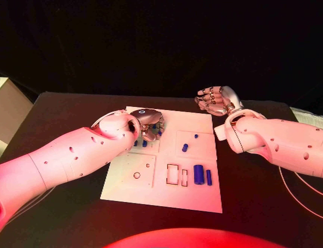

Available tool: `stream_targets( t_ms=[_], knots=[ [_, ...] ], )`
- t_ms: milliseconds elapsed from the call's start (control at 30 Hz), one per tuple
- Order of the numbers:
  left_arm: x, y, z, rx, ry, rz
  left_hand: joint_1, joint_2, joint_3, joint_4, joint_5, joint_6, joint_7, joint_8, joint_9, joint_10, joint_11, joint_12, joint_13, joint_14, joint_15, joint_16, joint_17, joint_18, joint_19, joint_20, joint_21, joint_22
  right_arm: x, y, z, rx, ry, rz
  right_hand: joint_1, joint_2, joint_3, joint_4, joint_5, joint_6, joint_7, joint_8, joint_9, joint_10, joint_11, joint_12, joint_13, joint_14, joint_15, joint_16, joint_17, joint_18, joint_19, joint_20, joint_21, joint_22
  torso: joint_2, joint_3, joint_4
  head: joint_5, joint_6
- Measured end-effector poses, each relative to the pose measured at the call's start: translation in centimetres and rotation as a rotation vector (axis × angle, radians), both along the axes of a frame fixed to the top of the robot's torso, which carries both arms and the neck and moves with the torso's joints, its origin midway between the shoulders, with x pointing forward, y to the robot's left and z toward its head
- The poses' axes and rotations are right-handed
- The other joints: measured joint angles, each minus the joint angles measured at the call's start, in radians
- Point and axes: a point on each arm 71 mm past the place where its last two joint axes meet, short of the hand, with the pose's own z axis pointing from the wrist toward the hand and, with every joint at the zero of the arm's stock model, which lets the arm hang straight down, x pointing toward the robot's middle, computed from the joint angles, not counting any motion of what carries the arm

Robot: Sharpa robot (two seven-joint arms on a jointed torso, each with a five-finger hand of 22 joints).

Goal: Assemble the parts on the task board

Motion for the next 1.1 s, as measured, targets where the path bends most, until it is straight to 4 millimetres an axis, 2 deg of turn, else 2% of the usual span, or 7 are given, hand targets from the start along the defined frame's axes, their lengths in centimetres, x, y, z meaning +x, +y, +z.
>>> stream_targets(
  t_ms=[200, 433, 500, 700, 1100],
  knots=[
    [0.0, 0.0, 0.0, -0.005, 0.003, -0.002, -0.007, 0.007, 0.000, 0.000, -0.004, 0.013, 0.000, -0.007, 0.006, 0.029, -0.002, -0.020, -0.006, 0.017, -0.003, 0.011, 0.016, 0.000, 0.000, 0.000, 0.004, 0.001, 0.0, 0.0, 0.0, -0.001, -0.001, 0.001, 0.000, 0.000, 0.000, 0.000, 0.000, 0.000, 0.000, 0.000, 0.000, 0.000, 0.000, 0.000, 0.000, 0.000, 0.000, 0.000, 0.000, 0.000, 0.000, 0.000, 0.000, 0.000, 0.000, 0.0003, 0.0001, 0.001, -0.001],
    [-0.1, 0.3, 0.0, -0.019, 0.004, -0.005, -0.001, 0.012, 0.014, -0.020, -0.004, 0.053, 0.003, -0.015, 0.021, 0.100, -0.005, -0.078, -0.013, 0.074, -0.009, 0.034, 0.074, 0.001, 0.013, -0.013, 0.019, 0.004, 0.0, 0.0, 0.0, -0.003, -0.002, 0.003, 0.000, 0.000, 0.000, 0.000, 0.000, 0.003, -0.003, 0.000, 0.000, 0.000, 0.000, 0.000, 0.000, 0.000, 0.000, 0.000, -0.001, 0.000, 0.000, 0.000, 0.000, -0.001, 0.000, 0.0005, -0.0003, 0.002, 0.000],
    [-0.1, 0.5, 0.0, -0.026, 0.004, -0.005, 0.001, 0.014, 0.015, -0.024, -0.004, 0.056, 0.005, -0.020, 0.027, 0.107, -0.005, -0.095, -0.013, 0.083, -0.007, 0.036, 0.081, 0.007, 0.015, -0.015, 0.020, 0.009, 0.0, 0.0, 0.0, -0.003, -0.002, 0.003, 0.000, 0.000, 0.000, 0.000, 0.000, 0.003, -0.003, 0.000, 0.000, 0.000, 0.000, 0.000, 0.000, 0.000, 0.000, 0.000, -0.001, 0.000, 0.000, 0.000, 0.000, -0.001, 0.000, 0.0005, -0.0008, 0.002, 0.001],
    [-0.3, 1.5, 0.4, -0.047, -0.001, 0.002, 0.002, 0.015, 0.016, -0.028, -0.004, 0.059, 0.003, -0.031, 0.033, 0.121, -0.001, -0.124, -0.014, 0.088, -0.009, 0.038, 0.087, 0.007, 0.020, -0.012, 0.024, 0.008, 0.0, 0.0, 0.0, -0.005, -0.001, 0.003, 0.000, 0.000, 0.000, 0.000, 0.000, 0.003, -0.003, 0.000, 0.000, 0.000, 0.000, 0.000, 0.000, 0.000, 0.000, 0.000, -0.001, 0.000, 0.000, 0.000, 0.000, -0.001, 0.000, -0.0007, -0.0007, 0.000, 0.003],
    [-0.5, 3.1, 3.4, -0.125, -0.030, 0.017, -0.004, 0.017, 0.013, -0.031, -0.004, 0.064, 0.007, -0.038, 0.035, 0.131, -0.003, -0.145, -0.013, 0.088, -0.009, 0.038, 0.083, 0.007, 0.020, -0.012, 0.024, 0.008, 0.0, -0.2, -0.1, -0.008, 0.000, 0.002, 0.000, 0.000, 0.000, 0.000, 0.000, 0.003, -0.003, 0.000, 0.000, 0.000, 0.000, 0.000, 0.000, 0.000, 0.000, 0.000, -0.001, 0.000, 0.000, 0.000, 0.000, -0.001, -0.002, -0.0021, 0.0012, 0.005, 0.005]
  ],
)
